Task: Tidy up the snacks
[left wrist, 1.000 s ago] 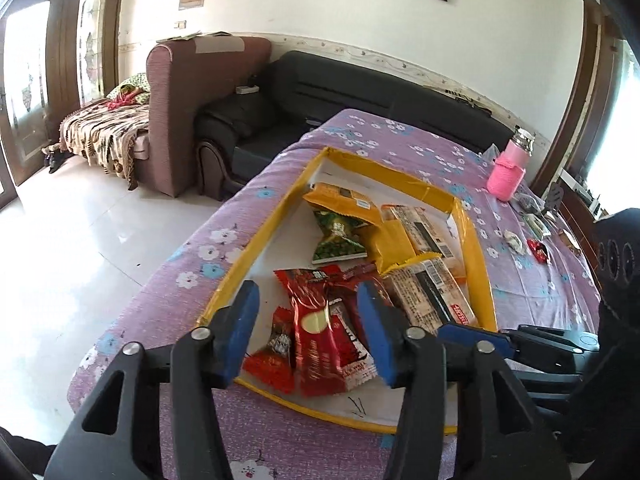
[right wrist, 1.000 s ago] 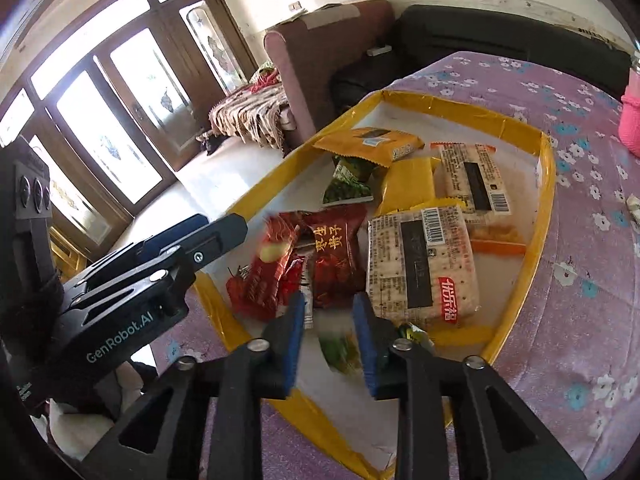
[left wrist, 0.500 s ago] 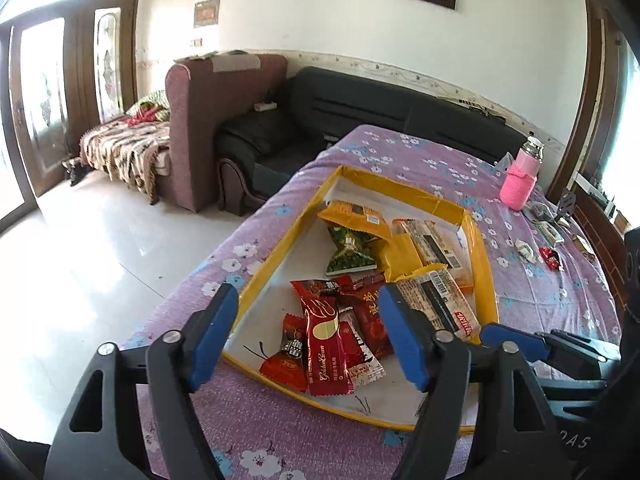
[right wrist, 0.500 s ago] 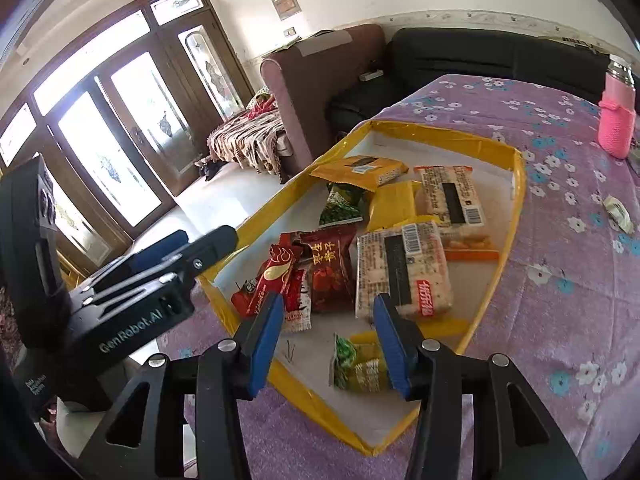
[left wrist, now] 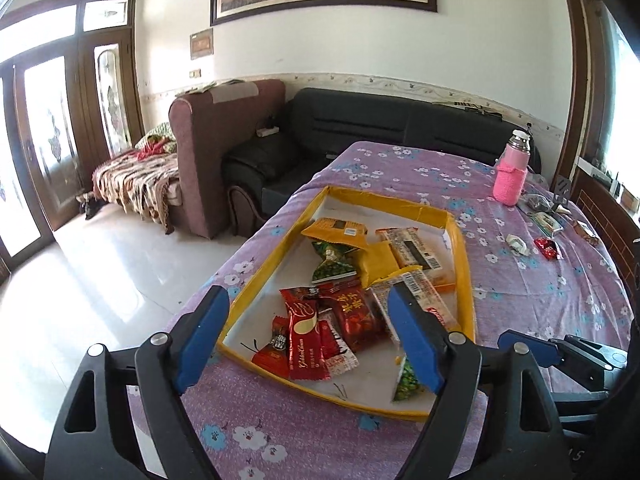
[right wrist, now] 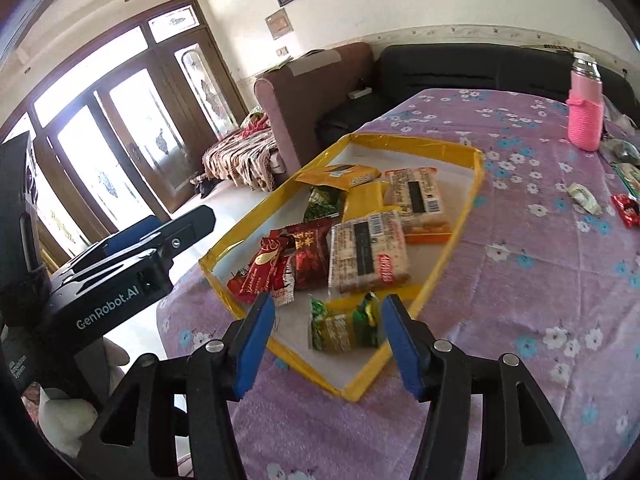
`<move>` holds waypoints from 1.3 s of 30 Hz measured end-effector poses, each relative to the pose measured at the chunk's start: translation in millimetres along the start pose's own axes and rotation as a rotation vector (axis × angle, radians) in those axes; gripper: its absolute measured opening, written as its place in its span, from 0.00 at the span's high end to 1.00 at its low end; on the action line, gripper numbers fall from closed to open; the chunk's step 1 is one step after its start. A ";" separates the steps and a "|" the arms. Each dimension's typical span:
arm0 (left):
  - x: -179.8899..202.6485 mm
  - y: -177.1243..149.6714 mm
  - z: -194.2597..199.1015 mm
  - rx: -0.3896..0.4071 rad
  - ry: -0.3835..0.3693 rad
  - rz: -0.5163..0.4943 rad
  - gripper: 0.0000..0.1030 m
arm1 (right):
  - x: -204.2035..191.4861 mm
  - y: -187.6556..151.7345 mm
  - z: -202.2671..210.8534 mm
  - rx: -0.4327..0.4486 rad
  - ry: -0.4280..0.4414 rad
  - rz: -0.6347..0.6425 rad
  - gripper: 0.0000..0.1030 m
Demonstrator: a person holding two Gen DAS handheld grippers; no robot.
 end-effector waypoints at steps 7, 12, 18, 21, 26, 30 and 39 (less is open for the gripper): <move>10.4 1.8 27.2 0.062 0.063 -0.036 0.19 | 14.9 -7.2 12.2 0.038 0.034 -0.049 0.40; 16.3 6.0 50.0 0.156 0.114 -0.040 0.17 | 17.6 -16.5 18.2 0.047 0.038 -0.041 0.40; 31.3 11.7 85.2 0.313 0.188 -0.056 0.08 | 19.8 -24.9 30.7 0.089 -0.018 0.001 0.39; 30.2 10.5 102.9 0.386 0.250 -0.038 0.00 | 16.5 -27.8 35.3 0.112 -0.056 0.038 0.38; 27.0 12.7 104.2 0.399 0.218 -0.003 0.00 | 4.7 -32.2 42.4 0.144 -0.079 0.104 0.31; 24.4 13.1 87.2 0.296 0.145 0.030 0.00 | -2.9 -34.6 42.4 0.153 -0.099 0.146 0.29; 20.1 9.9 57.2 0.148 0.107 0.079 0.00 | -3.0 -37.5 33.0 0.136 -0.107 0.137 0.25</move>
Point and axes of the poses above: each gripper's, at about its wrist camera, not at the fingertips, and z roughly against the way its jaws point, x to its right, y to its top, the point moved 7 cm from there along -z, roughly the way its jaws point, and after that the axes turned 6 degrees about -x, right-handed, at the moved point
